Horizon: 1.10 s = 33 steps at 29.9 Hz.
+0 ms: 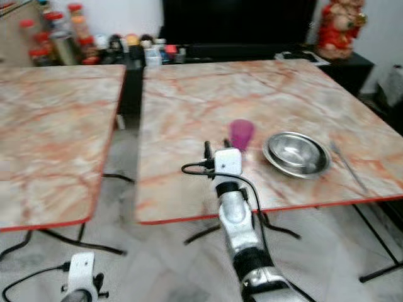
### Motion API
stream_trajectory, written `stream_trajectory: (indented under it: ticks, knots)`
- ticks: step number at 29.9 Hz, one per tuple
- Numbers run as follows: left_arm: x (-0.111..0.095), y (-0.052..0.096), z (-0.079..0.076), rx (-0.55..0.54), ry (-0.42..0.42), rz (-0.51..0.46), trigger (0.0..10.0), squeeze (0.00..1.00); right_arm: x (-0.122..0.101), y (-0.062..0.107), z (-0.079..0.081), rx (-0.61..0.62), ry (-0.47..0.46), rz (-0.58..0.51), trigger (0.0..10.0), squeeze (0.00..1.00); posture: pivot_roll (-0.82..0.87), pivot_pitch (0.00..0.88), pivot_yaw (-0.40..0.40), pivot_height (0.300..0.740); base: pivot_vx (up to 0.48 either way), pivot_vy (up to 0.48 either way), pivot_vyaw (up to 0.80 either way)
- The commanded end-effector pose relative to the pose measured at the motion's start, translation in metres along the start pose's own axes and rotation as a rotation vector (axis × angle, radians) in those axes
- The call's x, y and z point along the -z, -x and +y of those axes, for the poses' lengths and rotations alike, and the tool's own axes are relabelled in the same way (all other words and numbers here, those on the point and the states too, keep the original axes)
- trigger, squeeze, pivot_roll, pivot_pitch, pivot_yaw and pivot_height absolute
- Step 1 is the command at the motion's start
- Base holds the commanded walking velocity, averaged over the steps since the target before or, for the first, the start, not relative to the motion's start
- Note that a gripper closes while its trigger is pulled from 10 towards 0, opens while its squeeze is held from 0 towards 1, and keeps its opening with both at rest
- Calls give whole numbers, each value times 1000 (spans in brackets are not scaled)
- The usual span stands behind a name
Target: Setting the table
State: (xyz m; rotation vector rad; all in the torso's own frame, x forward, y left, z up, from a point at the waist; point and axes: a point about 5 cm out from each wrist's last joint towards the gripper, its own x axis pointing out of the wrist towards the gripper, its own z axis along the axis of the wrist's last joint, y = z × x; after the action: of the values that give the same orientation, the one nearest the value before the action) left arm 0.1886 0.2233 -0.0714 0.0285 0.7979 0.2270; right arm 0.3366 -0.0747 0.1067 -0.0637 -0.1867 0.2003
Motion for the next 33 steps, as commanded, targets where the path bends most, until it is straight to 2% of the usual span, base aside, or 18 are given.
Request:
stream_trajectory:
  ticks: [1, 5, 12, 33]
  knots:
    - [-3, -1, -4, 1, 21, -13, 10000, 0, 1, 1, -12, 27, 16, 5, 10000, 0, 68, 0, 10, 740, 0, 420, 0]
    - [-3, -1, -3, -1, 22, -13, 10000, 0, 2, 2, -11, 19, 22, 9, 10000, 0, 68, 0, 15, 740, 0, 420, 0]
    - [-2, 0, -1, -5, 21, -12, 10000, 0, 5, 5, -11, -2, 47, 12, 10000, 0, 73, 0, 19, 740, 0, 420, 629]
    - [-4, -1, 0, -1, 7, -15, 10000, 0, 5, 4, -10, -9, 29, 19, 10000, 0, 73, 0, 30, 740, 0, 418, 0]
